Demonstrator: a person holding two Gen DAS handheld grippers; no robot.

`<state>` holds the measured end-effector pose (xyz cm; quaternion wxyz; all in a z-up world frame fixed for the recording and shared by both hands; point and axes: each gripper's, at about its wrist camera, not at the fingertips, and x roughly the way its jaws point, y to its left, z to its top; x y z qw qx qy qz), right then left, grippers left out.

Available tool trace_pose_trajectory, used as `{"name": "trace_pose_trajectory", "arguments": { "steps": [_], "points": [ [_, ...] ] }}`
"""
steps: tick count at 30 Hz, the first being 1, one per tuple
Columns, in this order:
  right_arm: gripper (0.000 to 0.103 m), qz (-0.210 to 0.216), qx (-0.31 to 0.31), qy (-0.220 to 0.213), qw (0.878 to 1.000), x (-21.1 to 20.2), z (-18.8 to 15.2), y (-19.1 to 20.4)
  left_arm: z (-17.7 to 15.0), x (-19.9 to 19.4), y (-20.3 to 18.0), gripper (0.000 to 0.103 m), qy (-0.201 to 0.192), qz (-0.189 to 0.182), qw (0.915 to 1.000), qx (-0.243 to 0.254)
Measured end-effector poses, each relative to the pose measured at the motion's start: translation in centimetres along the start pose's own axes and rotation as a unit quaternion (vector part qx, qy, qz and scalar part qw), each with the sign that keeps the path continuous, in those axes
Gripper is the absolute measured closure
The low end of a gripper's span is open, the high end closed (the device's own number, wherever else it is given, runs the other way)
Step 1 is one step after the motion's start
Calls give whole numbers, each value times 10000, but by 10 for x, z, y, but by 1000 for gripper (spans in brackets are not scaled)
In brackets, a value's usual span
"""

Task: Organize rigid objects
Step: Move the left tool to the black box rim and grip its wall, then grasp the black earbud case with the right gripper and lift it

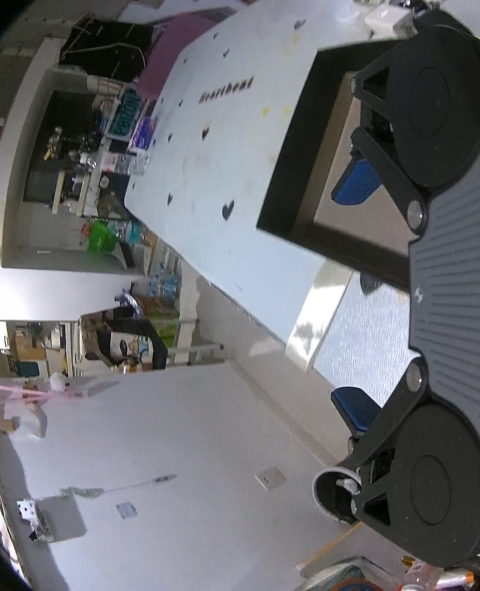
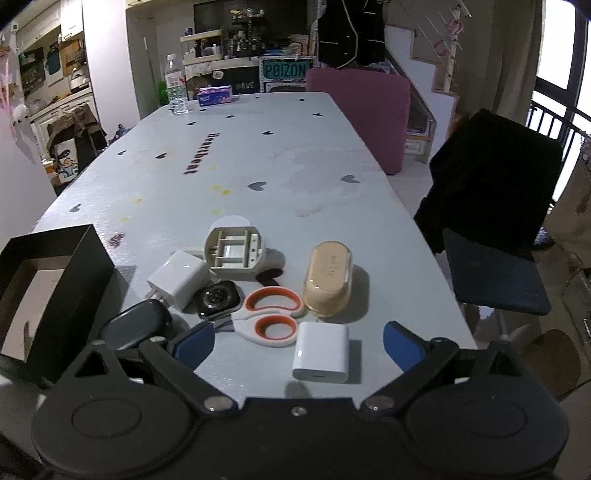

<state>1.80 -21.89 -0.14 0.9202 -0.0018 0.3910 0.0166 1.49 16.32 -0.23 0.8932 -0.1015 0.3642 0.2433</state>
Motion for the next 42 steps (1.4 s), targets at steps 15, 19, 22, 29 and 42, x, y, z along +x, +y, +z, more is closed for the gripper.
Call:
{"name": "trace_pose_trajectory", "arguments": {
  "steps": [15, 19, 22, 29, 42],
  "points": [
    [0, 840, -97, -225, 9962, 7, -2, 21, -18, 12, -7, 48, 161, -668, 9973, 254],
    [0, 1256, -348, -491, 9903, 12, -7, 37, -20, 16, -9, 61, 290, -695, 9968, 266],
    [0, 1517, -647, -662, 9841, 15, -9, 50, -19, 19, -5, 64, 385, -730, 9965, 152],
    [0, 1936, -1455, -371, 9695, 28, -11, 78, -21, 25, 0, 82, 490, -553, 9972, 68],
    [7, 2071, -2269, 36, 9516, 54, -9, 107, -24, 26, -4, 92, 510, -572, 9967, 281]
  ]
}}
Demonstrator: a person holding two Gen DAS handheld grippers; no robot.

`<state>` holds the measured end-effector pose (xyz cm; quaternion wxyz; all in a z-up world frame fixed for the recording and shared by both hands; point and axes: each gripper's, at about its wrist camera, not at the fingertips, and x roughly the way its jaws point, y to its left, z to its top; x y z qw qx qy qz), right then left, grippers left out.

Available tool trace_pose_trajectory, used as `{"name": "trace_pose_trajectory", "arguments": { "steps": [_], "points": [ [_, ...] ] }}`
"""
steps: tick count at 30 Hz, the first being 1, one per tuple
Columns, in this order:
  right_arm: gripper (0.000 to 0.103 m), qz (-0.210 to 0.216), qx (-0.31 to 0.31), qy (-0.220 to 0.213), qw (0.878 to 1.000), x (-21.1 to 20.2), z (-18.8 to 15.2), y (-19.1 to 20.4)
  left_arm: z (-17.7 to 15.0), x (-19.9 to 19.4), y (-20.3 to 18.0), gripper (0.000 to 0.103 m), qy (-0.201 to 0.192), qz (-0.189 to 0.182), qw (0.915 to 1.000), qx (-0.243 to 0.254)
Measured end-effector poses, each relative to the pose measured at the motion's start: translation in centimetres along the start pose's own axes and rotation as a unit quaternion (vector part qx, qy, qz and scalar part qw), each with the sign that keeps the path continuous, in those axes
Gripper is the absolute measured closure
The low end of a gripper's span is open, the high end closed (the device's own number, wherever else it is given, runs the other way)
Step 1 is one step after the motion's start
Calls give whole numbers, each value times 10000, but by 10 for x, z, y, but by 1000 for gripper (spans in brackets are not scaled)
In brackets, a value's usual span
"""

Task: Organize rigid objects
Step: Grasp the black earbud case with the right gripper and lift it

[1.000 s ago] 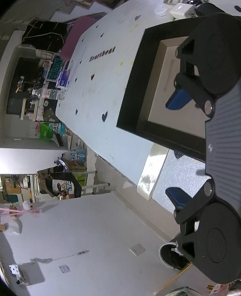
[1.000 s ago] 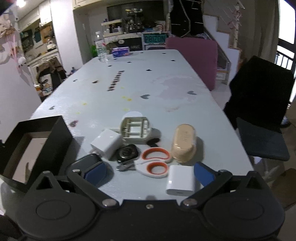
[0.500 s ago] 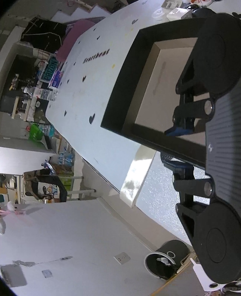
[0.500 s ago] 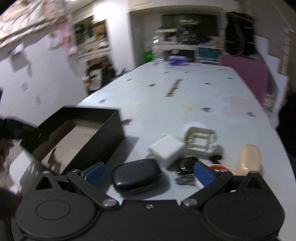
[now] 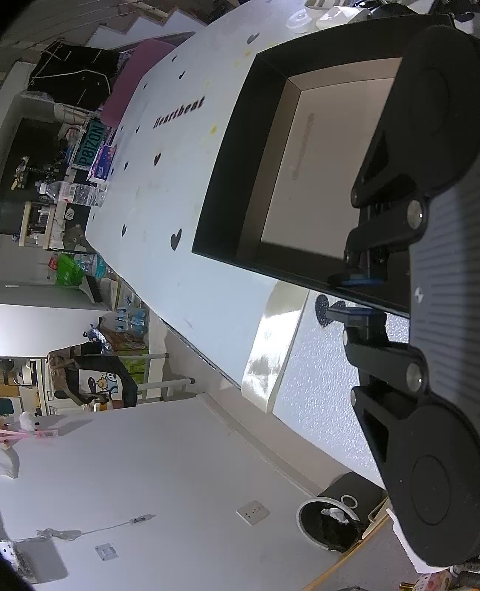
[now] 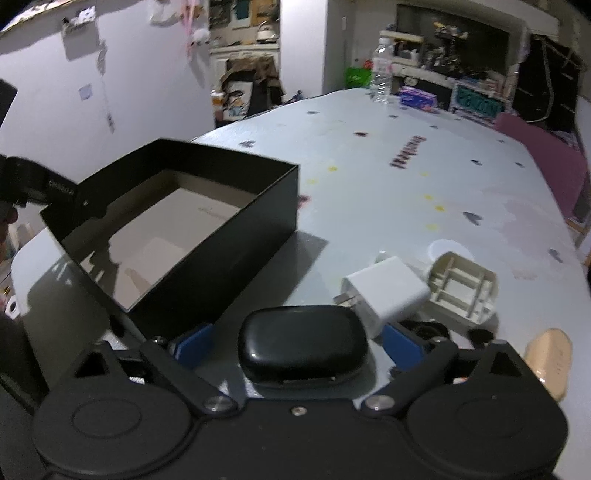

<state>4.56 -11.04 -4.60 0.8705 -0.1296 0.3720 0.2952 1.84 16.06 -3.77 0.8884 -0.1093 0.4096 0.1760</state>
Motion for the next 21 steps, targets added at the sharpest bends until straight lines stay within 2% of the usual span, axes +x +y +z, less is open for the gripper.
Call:
{"name": "trace_pose_trajectory", "arguments": {
  "steps": [7, 9, 15, 21],
  "points": [
    [14, -118, -60, 252, 9996, 13, 0, 2, 2, 2, 0, 92, 14, -46, 10000, -38],
    [22, -210, -61, 298, 9993, 15, -2, 2, 2, 2, -1, 93, 6, -32, 10000, -13],
    [22, -287, 170, 324, 9989, 10, -5, 3, 1, 1, -2, 95, 7, -126, 9999, 76],
    [22, -367, 543, 116, 9978, -13, -12, 2, 2, 1, -4, 97, 19, -175, 9998, 71]
  ]
}}
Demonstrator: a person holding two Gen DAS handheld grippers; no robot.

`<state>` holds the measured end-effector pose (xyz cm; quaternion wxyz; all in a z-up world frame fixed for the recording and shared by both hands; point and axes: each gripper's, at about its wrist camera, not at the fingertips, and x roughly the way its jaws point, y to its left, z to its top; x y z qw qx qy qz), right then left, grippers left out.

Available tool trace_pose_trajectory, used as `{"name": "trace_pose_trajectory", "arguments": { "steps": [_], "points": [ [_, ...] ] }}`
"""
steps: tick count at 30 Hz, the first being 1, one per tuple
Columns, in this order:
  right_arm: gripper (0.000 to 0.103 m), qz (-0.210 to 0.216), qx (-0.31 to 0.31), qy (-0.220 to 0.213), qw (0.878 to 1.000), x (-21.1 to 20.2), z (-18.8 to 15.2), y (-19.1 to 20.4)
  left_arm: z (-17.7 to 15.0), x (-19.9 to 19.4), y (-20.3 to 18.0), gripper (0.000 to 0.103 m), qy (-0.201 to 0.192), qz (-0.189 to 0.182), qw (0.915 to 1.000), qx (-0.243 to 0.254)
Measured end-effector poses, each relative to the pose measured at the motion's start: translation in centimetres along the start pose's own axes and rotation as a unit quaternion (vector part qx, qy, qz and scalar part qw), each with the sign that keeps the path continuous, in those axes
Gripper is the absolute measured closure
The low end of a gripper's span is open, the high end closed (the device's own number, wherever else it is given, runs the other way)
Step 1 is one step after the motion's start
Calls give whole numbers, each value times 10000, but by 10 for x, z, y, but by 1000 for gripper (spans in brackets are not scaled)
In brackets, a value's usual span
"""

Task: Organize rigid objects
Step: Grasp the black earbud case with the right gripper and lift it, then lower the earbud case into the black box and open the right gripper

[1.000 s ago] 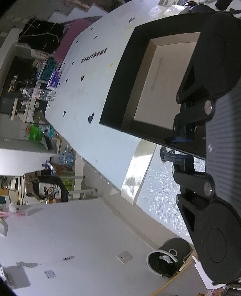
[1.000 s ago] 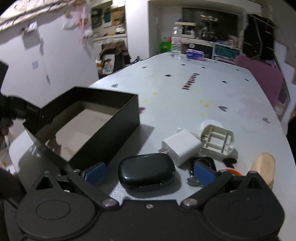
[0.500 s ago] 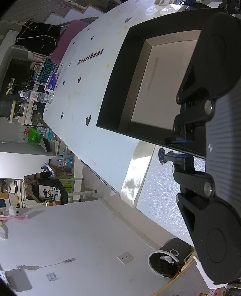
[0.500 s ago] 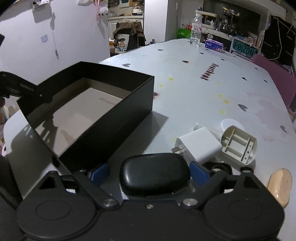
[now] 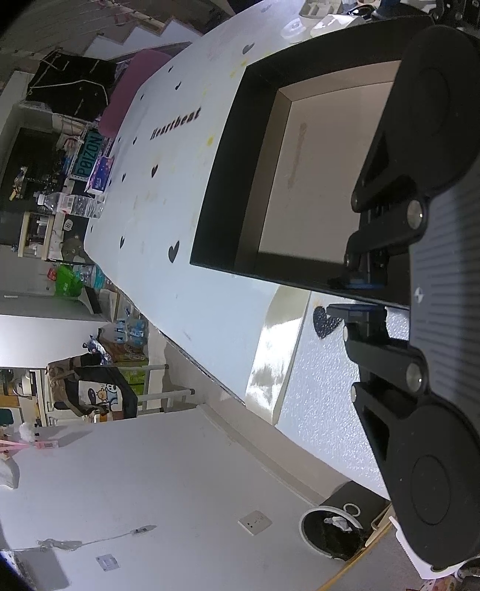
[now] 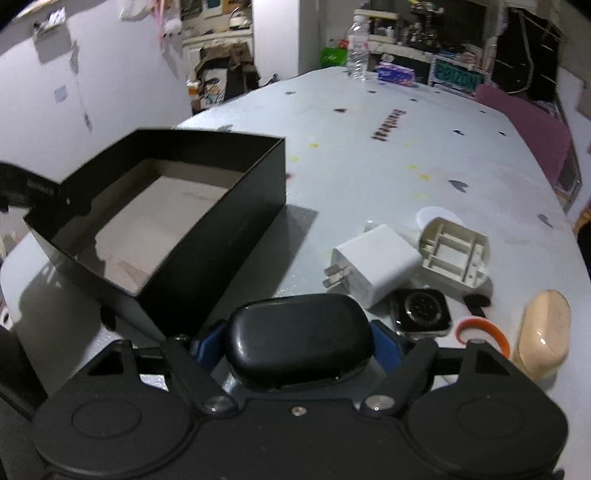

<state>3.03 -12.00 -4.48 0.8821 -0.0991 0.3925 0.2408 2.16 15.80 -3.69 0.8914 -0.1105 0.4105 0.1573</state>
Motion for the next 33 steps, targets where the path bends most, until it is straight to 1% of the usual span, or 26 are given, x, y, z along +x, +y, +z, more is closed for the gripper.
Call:
{"name": "trace_pose_trajectory", "arguments": {
  "steps": [5, 11, 13, 17, 19, 22, 25, 28, 30, 33],
  "points": [
    [22, -122, 184, -274, 9994, -23, 7, -2, -2, -3, 0, 99, 8, -123, 9999, -45],
    [22, -188, 343, -664, 9970, -52, 32, 0, -8, -8, -5, 98, 17, -189, 9998, 51],
    [22, -125, 387, -739, 9964, -57, 43, 4, -10, -10, -7, 97, 22, -217, 9997, 89],
    [22, 111, 442, -727, 9963, -54, 68, 17, -12, -12, -6, 96, 47, -305, 9995, 75],
    [22, 242, 492, -647, 9964, -46, 80, 26, -13, -13, -4, 96, 68, -339, 9994, -13],
    [22, 391, 581, -407, 9967, -25, 96, 41, -14, -12, -3, 96, 86, -366, 9992, -120],
    [22, 506, 750, -64, 9959, 1, 107, 57, -14, -12, -4, 96, 76, -365, 9992, -141],
    [22, 659, 1026, 314, 9920, 28, 114, 69, -15, -12, -2, 95, 71, -382, 9990, -221],
    [22, 637, 1091, 473, 9909, 42, 118, 78, -14, -12, -1, 95, 75, -406, 9988, -263],
    [22, 443, 1058, 644, 9913, 61, 123, 92, -15, -13, -1, 95, 61, -411, 9988, -243]
  ]
}}
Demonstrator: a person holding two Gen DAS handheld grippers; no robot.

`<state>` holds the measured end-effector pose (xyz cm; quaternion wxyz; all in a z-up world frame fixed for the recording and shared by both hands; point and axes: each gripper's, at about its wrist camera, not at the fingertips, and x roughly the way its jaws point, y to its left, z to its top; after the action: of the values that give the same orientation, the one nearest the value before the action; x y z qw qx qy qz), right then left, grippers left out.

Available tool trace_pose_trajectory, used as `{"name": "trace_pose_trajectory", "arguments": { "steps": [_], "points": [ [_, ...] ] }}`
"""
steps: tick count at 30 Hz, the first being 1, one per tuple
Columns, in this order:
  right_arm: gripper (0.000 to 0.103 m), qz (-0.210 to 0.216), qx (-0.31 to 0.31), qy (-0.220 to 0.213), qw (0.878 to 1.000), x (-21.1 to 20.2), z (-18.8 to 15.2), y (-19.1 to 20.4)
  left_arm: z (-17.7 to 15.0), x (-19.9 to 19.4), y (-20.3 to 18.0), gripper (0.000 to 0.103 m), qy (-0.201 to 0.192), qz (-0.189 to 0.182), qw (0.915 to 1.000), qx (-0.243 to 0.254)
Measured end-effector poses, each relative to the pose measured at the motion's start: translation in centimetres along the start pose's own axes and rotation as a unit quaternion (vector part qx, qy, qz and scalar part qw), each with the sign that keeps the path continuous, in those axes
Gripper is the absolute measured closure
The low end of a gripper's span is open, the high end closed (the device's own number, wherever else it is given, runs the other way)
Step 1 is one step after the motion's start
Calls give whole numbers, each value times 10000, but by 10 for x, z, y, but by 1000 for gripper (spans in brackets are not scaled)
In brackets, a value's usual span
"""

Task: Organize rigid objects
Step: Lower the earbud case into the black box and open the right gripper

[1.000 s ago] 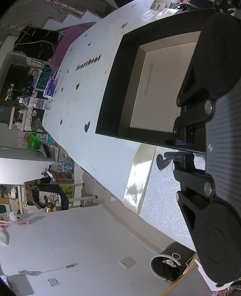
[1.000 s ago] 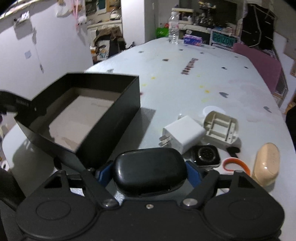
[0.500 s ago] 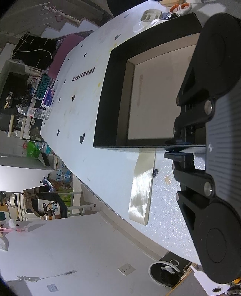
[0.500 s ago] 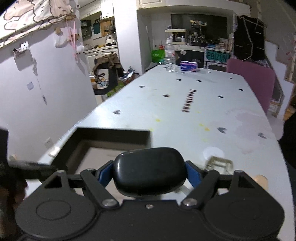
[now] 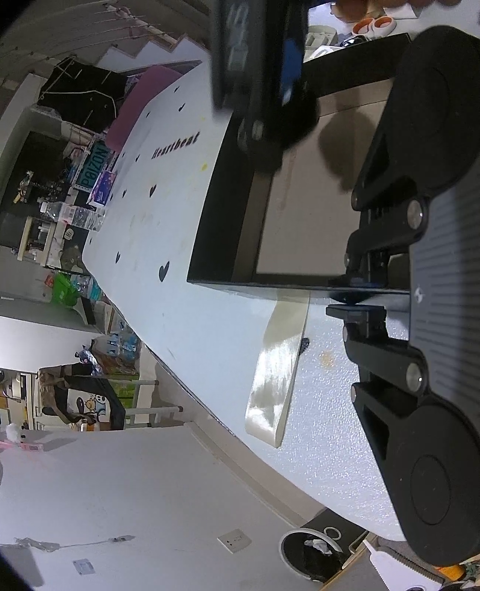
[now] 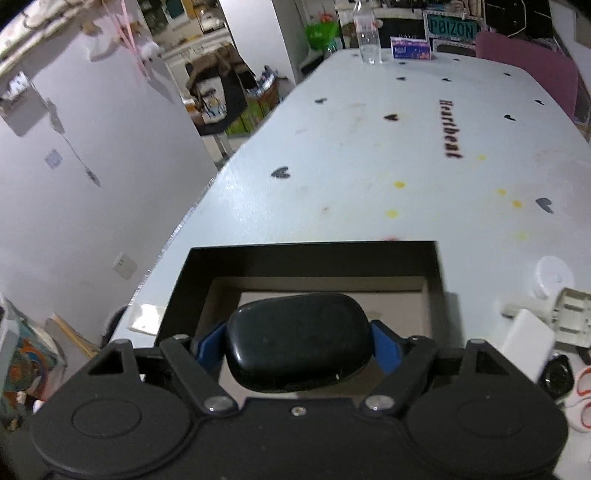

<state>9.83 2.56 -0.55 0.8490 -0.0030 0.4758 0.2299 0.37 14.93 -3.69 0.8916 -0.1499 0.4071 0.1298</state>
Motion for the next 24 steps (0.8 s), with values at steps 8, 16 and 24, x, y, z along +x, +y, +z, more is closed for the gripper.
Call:
{"name": "trace_pose_trajectory", "arguments": {
  "steps": [8, 16, 24],
  "points": [
    [22, -287, 230, 242, 9990, 32, 5, 14, -1, -1, 4, 94, -15, -59, 10000, -44],
    [13, -468, 87, 227, 9986, 27, 4, 19, -2, -1, 6, 94, -21, -83, 10000, -48],
    [13, -230, -109, -83, 9996, -13, -3, 11, -2, -1, 5, 94, -15, -74, 10000, -15]
  ]
}}
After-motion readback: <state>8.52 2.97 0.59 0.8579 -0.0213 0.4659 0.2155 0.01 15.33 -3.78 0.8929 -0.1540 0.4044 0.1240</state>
